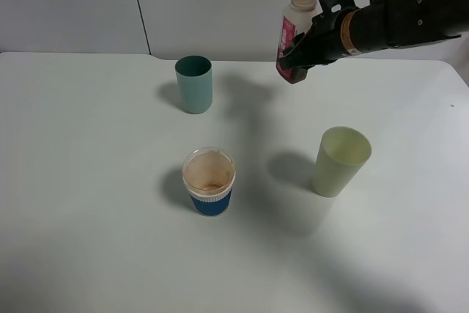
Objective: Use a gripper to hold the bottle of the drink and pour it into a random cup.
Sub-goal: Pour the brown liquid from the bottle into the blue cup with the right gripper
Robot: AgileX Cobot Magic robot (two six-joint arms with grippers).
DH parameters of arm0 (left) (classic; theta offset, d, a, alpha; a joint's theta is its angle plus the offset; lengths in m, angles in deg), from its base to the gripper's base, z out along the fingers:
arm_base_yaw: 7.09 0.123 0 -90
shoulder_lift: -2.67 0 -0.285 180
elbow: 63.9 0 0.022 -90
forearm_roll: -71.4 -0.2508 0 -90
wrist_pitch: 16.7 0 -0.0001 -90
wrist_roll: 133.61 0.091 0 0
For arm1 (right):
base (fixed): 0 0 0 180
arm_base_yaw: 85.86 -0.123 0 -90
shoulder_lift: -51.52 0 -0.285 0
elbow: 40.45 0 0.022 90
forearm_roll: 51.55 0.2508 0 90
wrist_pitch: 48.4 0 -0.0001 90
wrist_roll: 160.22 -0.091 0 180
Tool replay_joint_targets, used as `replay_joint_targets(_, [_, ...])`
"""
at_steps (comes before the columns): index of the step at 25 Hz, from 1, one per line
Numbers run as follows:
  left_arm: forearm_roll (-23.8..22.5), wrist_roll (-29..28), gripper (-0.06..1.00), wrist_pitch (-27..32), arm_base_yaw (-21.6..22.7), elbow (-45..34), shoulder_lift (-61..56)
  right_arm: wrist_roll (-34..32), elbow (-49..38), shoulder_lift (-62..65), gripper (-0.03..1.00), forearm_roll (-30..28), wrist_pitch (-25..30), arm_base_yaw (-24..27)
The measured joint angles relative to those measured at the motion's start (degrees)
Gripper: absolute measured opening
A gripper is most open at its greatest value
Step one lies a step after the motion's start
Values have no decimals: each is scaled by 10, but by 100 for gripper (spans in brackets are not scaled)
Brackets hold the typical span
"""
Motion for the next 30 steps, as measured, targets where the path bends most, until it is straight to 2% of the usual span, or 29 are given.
replay_joint_targets(4, [0,0,93,0,0,0,0,-102,0,8,37,-66,0,-18])
replay_joint_targets(8, [0,0,93,0,0,0,0,-113,0,8,37,-81,0,-51])
replay_joint_targets(16, [0,0,93,0,0,0,0,-32,0,8,37,-84,-3,-130])
replay_joint_targets(23, [0,0,93,0,0,0,0,74,0,12,37,-101,-2,-165])
replay_joint_targets(30, [0,0,93,0,0,0,0,188,0,16,37,-104,15,-171])
